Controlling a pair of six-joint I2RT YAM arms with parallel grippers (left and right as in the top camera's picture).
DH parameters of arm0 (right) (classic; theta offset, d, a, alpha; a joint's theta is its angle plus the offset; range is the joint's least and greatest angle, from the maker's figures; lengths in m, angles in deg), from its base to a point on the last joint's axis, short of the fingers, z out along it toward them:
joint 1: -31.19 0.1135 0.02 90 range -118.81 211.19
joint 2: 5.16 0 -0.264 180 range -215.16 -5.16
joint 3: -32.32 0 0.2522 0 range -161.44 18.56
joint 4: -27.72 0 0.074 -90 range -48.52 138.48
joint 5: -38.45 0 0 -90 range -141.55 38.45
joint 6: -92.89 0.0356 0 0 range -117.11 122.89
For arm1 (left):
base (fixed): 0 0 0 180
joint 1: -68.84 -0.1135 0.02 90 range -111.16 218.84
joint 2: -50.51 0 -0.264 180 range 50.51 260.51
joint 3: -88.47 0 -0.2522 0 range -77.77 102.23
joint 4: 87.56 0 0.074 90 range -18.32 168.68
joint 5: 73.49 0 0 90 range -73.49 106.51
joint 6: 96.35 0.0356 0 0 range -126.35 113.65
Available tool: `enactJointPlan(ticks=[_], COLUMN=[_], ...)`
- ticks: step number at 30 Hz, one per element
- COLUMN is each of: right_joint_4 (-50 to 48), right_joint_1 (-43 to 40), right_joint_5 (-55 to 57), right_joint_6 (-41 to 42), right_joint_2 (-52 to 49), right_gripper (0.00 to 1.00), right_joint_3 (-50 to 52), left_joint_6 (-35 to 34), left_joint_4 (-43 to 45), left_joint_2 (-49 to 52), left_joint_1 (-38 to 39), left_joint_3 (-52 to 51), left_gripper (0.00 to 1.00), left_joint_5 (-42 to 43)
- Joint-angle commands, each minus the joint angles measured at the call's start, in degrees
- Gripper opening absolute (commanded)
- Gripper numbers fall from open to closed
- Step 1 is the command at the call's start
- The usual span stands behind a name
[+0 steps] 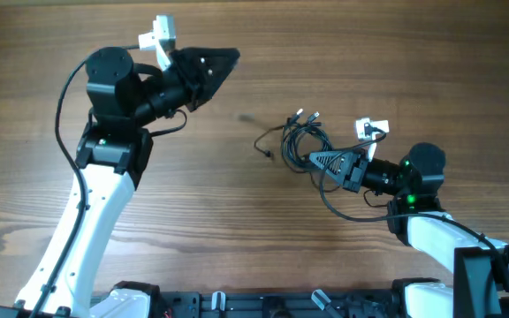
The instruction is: Untangle cables
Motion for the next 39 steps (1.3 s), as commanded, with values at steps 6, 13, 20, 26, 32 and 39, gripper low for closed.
enactJointPlan(ticks=[6,13,20,26,32,39], right_joint_4=[-0.3,-0.3,-0.3,-0.3,-0.3,-0.2], right_joint_1=[-0.2,-0.2,-0.2,-0.2,-0.2,-0.2], right_joint_5=[1.2,0.6,0.3,0.0,-1.3,-1.7], right_joint_6=[0.1,0.1,0.1,0.1,0.1,0.1], right_joint_2=[-0.2,-0.2,-0.2,-0.2,-0.2,-0.2], right_gripper=[0.04,0.04,0.04,0.05,0.04,0.04], right_joint_3=[0.3,0.3,0.3,0.3,0.3,0.3], left_joint_6=[21.9,19.8,17.0,15.4,9.1,-10.9], left_joint_4=[-22.6,-25.2,-18.1,-14.2,-2.6,19.6], left_joint_2=[0.0,8.0,11.7,11.7,11.7,11.6], left_joint_1=[9.3,20.0,22.2,24.0,23.0,8.9], left_joint_3=[0.7,0.7,0.7,0.7,0.7,0.7], left_gripper=[0.45,0.42,0.38,0.27,0.04,0.04], left_joint_5=[-3.0,-15.7,-14.2,-14.2,-12.9,-5.3])
